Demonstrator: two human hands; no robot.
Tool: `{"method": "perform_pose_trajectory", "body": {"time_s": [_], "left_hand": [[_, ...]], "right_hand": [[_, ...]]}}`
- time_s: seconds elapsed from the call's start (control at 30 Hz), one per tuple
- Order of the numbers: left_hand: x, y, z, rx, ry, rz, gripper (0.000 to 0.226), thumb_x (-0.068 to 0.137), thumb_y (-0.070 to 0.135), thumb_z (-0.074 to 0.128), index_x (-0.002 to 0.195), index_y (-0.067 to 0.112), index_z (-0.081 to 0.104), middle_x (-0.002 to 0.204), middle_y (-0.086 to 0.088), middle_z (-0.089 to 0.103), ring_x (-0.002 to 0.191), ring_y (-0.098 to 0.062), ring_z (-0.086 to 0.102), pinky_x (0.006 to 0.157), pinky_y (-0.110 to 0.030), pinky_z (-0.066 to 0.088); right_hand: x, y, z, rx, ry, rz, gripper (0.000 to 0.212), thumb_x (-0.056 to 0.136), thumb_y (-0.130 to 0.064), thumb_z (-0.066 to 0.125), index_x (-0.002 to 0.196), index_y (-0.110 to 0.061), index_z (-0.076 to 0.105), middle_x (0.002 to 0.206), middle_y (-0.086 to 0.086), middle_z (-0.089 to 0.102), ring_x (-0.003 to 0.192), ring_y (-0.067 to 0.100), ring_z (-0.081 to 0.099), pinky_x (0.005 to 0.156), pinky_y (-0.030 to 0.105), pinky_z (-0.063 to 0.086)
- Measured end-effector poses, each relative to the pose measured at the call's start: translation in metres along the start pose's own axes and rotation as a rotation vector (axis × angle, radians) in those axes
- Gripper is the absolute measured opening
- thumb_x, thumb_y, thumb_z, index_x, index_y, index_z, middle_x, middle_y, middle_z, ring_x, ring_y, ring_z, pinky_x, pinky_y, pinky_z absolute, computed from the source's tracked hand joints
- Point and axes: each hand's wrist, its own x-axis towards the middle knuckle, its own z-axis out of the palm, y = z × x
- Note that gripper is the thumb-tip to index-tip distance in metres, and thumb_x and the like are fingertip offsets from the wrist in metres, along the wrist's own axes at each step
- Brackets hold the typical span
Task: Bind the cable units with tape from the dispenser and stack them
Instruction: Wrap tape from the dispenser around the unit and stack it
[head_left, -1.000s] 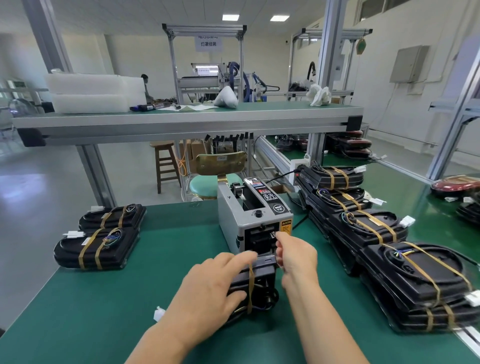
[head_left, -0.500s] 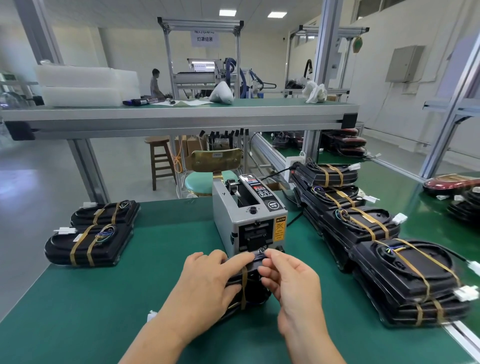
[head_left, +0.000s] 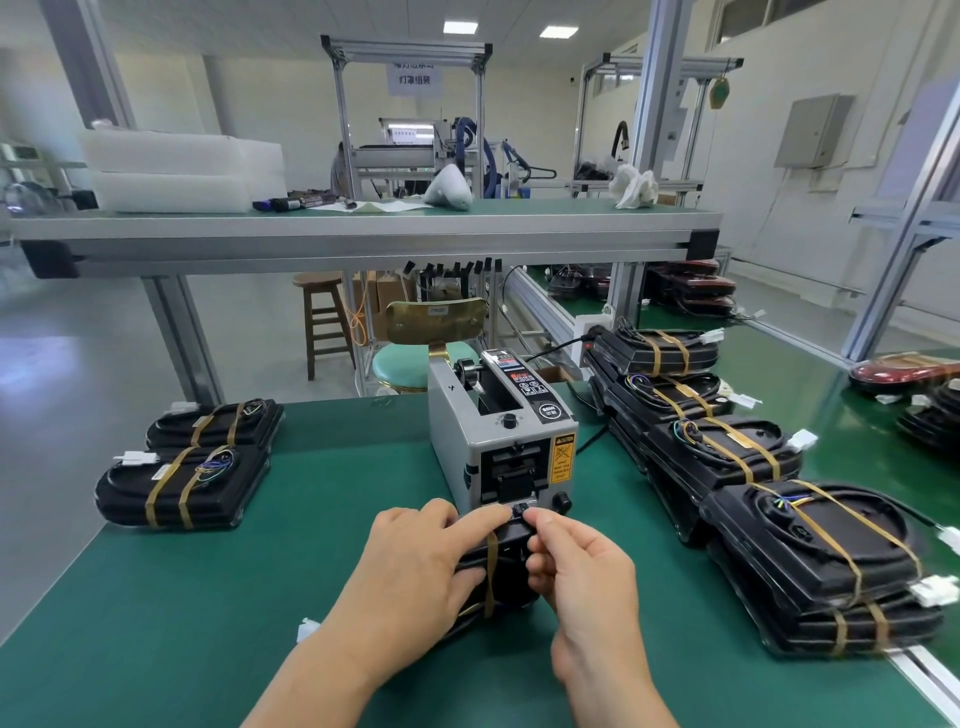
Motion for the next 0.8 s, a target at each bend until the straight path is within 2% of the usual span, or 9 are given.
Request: {"method": "perform_pose_trajectory", "body": {"time_s": [0.27, 0.43, 0.57, 0.63, 0.7, 0.8], "left_hand": [[-0.001, 0.000, 0.000, -0.009, 0.020, 0.006, 0.061, 0.094, 0.046, 0.049, 0.142, 0.059, 0.014, 0.106, 0.016, 0.048, 0.091, -0.012, 0.047, 0.094, -0.025, 0.029], [0.000, 0.002, -0.001, -0.001, -0.002, 0.013, 0.063, 0.095, 0.042, 0.051, 0.143, 0.063, 0.016, 0.109, 0.010, 0.049, 0.093, -0.016, 0.048, 0.097, -0.029, 0.032], [-0.001, 0.003, -0.003, 0.010, 0.000, 0.006, 0.063, 0.096, 0.042, 0.048, 0.142, 0.064, 0.012, 0.109, 0.012, 0.046, 0.096, -0.014, 0.047, 0.098, -0.028, 0.030], [0.000, 0.005, -0.003, 0.003, -0.007, 0.003, 0.062, 0.095, 0.042, 0.048, 0.143, 0.063, 0.015, 0.109, 0.011, 0.047, 0.096, -0.015, 0.047, 0.095, -0.028, 0.031], [0.001, 0.006, -0.004, 0.017, -0.014, 0.009, 0.061, 0.096, 0.042, 0.046, 0.143, 0.063, 0.013, 0.109, 0.011, 0.045, 0.096, -0.015, 0.046, 0.093, -0.028, 0.031], [0.001, 0.004, -0.003, 0.020, -0.013, 0.019, 0.060, 0.096, 0.043, 0.044, 0.142, 0.064, 0.010, 0.110, 0.012, 0.044, 0.097, -0.013, 0.045, 0.093, -0.026, 0.031]], "right_hand": [[-0.001, 0.002, 0.000, 0.005, 0.013, -0.029, 0.021, 0.089, -0.006, 0.066, 0.071, -0.009, 0.078, 0.057, 0.001, 0.060, 0.046, 0.006, 0.050, 0.043, 0.016, 0.042], [-0.001, 0.002, 0.000, -0.001, 0.013, -0.038, 0.021, 0.089, -0.007, 0.066, 0.071, -0.009, 0.077, 0.057, 0.001, 0.060, 0.046, 0.006, 0.049, 0.043, 0.016, 0.043], [-0.001, 0.004, -0.002, -0.019, 0.008, -0.055, 0.022, 0.089, -0.007, 0.066, 0.071, -0.010, 0.078, 0.057, 0.001, 0.061, 0.047, 0.007, 0.051, 0.044, 0.016, 0.043], [0.000, 0.005, -0.004, -0.072, 0.010, -0.108, 0.024, 0.090, -0.008, 0.066, 0.070, -0.015, 0.078, 0.058, 0.000, 0.063, 0.048, 0.007, 0.053, 0.046, 0.017, 0.045], [0.000, 0.007, -0.007, -0.190, 0.023, -0.199, 0.026, 0.090, -0.012, 0.066, 0.073, -0.027, 0.078, 0.060, -0.002, 0.067, 0.052, 0.007, 0.058, 0.051, 0.021, 0.048], [0.002, 0.009, -0.013, -0.426, 0.075, -0.377, 0.025, 0.091, -0.018, 0.065, 0.075, -0.035, 0.075, 0.069, -0.005, 0.071, 0.063, 0.008, 0.067, 0.066, 0.028, 0.053]]}}
